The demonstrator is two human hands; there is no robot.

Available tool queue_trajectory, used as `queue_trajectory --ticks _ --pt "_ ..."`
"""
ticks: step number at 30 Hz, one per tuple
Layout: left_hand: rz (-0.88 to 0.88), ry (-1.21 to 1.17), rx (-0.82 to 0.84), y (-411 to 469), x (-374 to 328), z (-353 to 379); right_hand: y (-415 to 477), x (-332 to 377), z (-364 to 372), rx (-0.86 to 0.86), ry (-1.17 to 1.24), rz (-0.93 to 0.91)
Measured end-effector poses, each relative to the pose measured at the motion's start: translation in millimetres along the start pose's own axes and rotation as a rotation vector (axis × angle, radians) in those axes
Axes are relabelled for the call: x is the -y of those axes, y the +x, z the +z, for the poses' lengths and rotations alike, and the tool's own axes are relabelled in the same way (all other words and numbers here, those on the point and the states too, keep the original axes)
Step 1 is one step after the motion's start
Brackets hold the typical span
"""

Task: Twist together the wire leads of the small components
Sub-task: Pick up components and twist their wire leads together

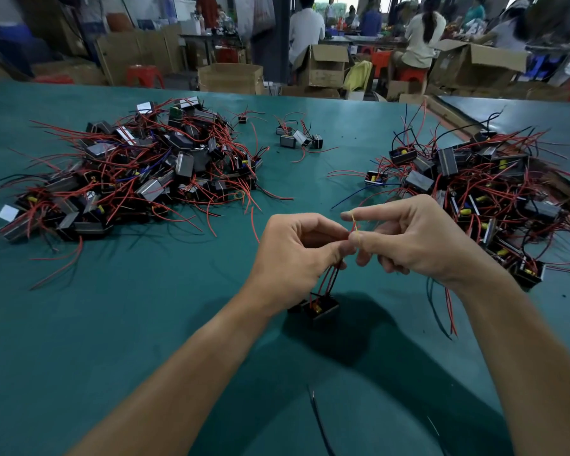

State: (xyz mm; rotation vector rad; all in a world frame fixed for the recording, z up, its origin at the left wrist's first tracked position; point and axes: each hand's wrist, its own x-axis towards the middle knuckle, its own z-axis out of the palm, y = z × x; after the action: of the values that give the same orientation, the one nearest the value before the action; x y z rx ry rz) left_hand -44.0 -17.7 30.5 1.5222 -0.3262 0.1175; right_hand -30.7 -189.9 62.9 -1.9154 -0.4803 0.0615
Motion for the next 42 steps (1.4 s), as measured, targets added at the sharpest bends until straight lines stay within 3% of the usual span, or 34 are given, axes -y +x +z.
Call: queue_trajectory --ticks 12,16,26,34,42 --pt "-0.070 0.010 0.118 -2.0 -5.6 -4.0 -0.4 0.0 -1.0 0.063 -0.034 -0.008" --pt "-0.096 -0.009 0.109 -1.7 -7.3 -5.2 -0.4 1.7 -4.7 -0.010 0.013 -0.035" --pt "-0.095 0.023 0.077 -1.9 -7.1 -2.9 -1.9 3.6 -0.9 0.054 -0.068 -0.048" --pt "-0.111 0.031 0.054 -0.3 -6.0 -4.9 -3.2 4.9 -8.8 -0.031 -0.035 -0.085" --pt "-0.055 0.073 0.041 -1.9 -5.6 -5.8 -1.0 -1.5 -3.0 0.028 -0.180 -0.067"
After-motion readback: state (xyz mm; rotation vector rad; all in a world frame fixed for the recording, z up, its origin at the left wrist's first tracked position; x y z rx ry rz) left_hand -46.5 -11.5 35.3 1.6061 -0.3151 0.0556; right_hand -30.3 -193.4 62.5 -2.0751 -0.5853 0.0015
